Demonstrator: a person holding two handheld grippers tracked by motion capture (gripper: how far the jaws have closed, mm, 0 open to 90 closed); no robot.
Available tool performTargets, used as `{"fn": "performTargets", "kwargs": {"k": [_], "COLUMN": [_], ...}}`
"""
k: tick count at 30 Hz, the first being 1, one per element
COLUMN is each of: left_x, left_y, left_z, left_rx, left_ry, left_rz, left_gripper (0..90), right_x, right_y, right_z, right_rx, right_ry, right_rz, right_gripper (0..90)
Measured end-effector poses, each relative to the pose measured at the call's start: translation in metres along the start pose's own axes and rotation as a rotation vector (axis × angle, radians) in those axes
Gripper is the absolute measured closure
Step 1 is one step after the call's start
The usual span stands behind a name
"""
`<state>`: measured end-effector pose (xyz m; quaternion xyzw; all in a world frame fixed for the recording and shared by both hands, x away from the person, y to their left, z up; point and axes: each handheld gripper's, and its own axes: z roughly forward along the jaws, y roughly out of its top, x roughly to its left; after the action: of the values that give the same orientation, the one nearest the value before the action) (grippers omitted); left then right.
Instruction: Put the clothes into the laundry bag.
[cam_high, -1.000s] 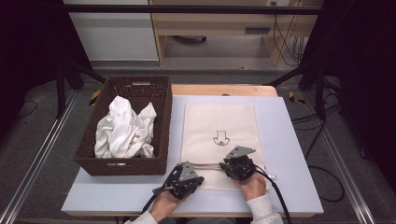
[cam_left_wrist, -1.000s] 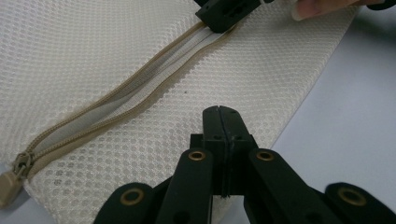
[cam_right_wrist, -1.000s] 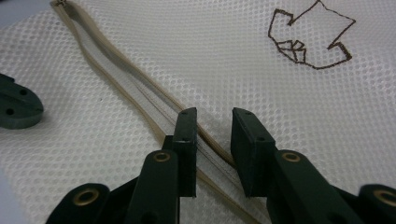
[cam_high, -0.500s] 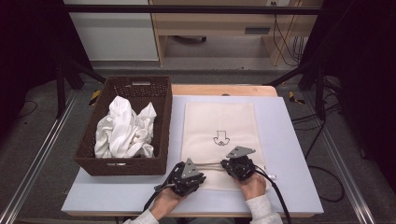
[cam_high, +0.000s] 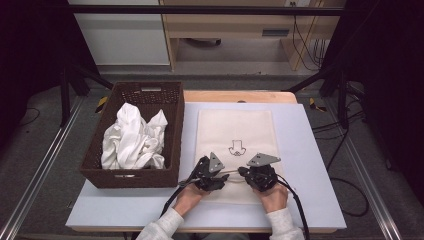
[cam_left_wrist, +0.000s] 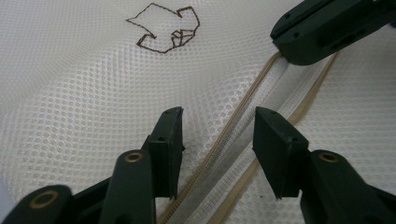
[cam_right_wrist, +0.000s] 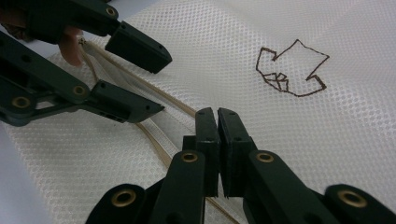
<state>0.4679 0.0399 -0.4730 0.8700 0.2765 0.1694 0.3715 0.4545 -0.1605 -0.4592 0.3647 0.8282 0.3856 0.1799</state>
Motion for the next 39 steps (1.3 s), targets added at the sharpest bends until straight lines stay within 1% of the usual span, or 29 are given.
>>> {"fn": "performTargets", "kwargs": {"k": [1, 3, 4, 5, 7, 10, 13, 14, 17, 19, 20, 21, 22, 23, 24, 25, 26, 27, 28, 29, 30, 31, 32, 33, 34, 35, 36, 38, 39], "left_x": [0.0, -0.001, -0.001, 0.0, 0.001, 0.001, 0.002, 0.002, 0.005, 0.007, 0.008, 0.008, 0.008, 0.008, 0.009, 0.008, 0.008, 0.007, 0.007, 0.006, 0.006, 0.005, 0.004, 0.003, 0.001, -0.001, -0.003, -0.007, -0.009], "left_y": [0.0, -0.001, -0.001, -0.001, 0.0, 0.0, 0.0, 0.001, 0.002, 0.004, 0.007, 0.007, 0.009, 0.009, 0.01, 0.011, 0.011, 0.011, 0.011, 0.01, 0.009, 0.008, 0.008, 0.007, 0.006, 0.005, 0.004, 0.0, -0.003], "left_z": [0.001, 0.001, 0.001, 0.0, -0.001, -0.001, -0.003, -0.004, -0.011, -0.014, -0.018, -0.018, -0.021, -0.021, -0.022, -0.022, -0.022, -0.022, -0.022, -0.021, -0.021, -0.021, -0.023, -0.026, -0.032, -0.038, -0.046, -0.059, -0.064], "left_rx": [0.007, 0.013, 0.012, 0.009, 0.007, 0.0, -0.014, -0.025, -0.066, -0.076, -0.088, -0.088, -0.099, -0.099, -0.102, -0.105, -0.103, -0.104, -0.101, -0.098, -0.097, -0.097, -0.106, -0.112, -0.124, -0.139, -0.155, -0.175, -0.172], "left_ry": [0.002, 0.014, 0.013, 0.016, 0.004, 0.003, 0.008, 0.011, -0.003, -0.006, -0.006, -0.006, -0.008, -0.008, -0.012, -0.014, -0.014, -0.012, -0.013, -0.015, -0.019, -0.023, -0.026, -0.029, -0.033, -0.033, -0.036, -0.048, -0.057], "left_rz": [0.009, 0.022, 0.023, 0.026, 0.02, 0.025, 0.023, 0.023, -0.001, -0.008, -0.008, -0.008, -0.013, -0.013, -0.015, -0.016, -0.014, -0.011, -0.009, -0.012, -0.017, -0.023, -0.029, -0.034, -0.04, -0.037, -0.033, -0.037, -0.036], "left_gripper": [55.6, 66.5, 77.2, 77.2, 84.4, 86.6, 87.3, 87.4, 87.4, 87.4, 87.4, 87.4, 87.4, 87.4, 87.4, 87.3, 87.3, 87.3, 87.0, 87.0, 86.6, 85.5, 82.6, 77.6, 75.5, 73.8, 72.6, 73.9, 76.4], "right_x": [0.0, 0.0, 0.0, 0.0, 0.0, 0.0, 0.0, 0.0, 0.001, 0.001, 0.002, 0.003, 0.004, 0.004, 0.005, 0.005, 0.005, 0.005, 0.003, 0.003, 0.002, 0.001, 0.0, 0.0, -0.001, -0.001, -0.001, 0.0, 0.0], "right_y": [0.0, 0.0, 0.0, 0.0, 0.0, 0.0, 0.0, 0.001, 0.002, 0.002, 0.002, 0.002, 0.001, 0.001, 0.0, 0.0, -0.001, -0.001, -0.001, -0.001, -0.001, -0.002, -0.002, -0.002, -0.002, -0.001, -0.002, -0.001, -0.001], "right_z": [0.0, 0.001, 0.002, 0.002, 0.002, 0.002, 0.002, 0.001, -0.005, -0.006, -0.005, -0.003, -0.001, -0.001, 0.001, 0.003, 0.005, 0.005, 0.007, 0.007, 0.007, 0.006, 0.006, 0.005, 0.004, 0.003, 0.003, 0.002, 0.002], "right_rx": [0.001, 0.011, 0.015, 0.015, 0.013, 0.01, 0.003, -0.004, -0.043, -0.048, -0.042, -0.033, -0.021, -0.021, -0.008, 0.006, 0.017, 0.017, 0.03, 0.03, 0.038, 0.035, 0.031, 0.024, 0.024, 0.018, 0.015, 0.009, 0.006], "right_ry": [0.0, 0.001, -0.001, -0.001, 0.003, 0.001, 0.001, -0.003, -0.035, -0.034, -0.044, -0.063, -0.085, -0.085, -0.108, -0.123, -0.141, -0.141, -0.15, -0.15, -0.145, -0.137, -0.13, -0.127, -0.128, -0.127, -0.128, -0.128, -0.129], "right_rz": [0.0, -0.001, 0.0, 0.0, 0.005, 0.007, 0.01, 0.016, 0.007, -0.001, -0.003, -0.012, -0.025, -0.025, -0.043, -0.05, -0.051, -0.051, -0.057, -0.057, -0.047, -0.036, -0.028, -0.026, -0.02, -0.009, -0.009, 0.002, 0.007], "right_gripper": [88.1, 88.1, 88.1, 88.1, 88.1, 87.6, 84.1, 79.8, 60.5, 51.6, 48.2, 46.2, 44.9, 44.9, 44.6, 45.3, 54.7, 54.7, 67.8, 67.8, 74.0, 78.8, 83.5, 85.5, 85.9, 86.2, 86.2, 86.3, 86.3]}}
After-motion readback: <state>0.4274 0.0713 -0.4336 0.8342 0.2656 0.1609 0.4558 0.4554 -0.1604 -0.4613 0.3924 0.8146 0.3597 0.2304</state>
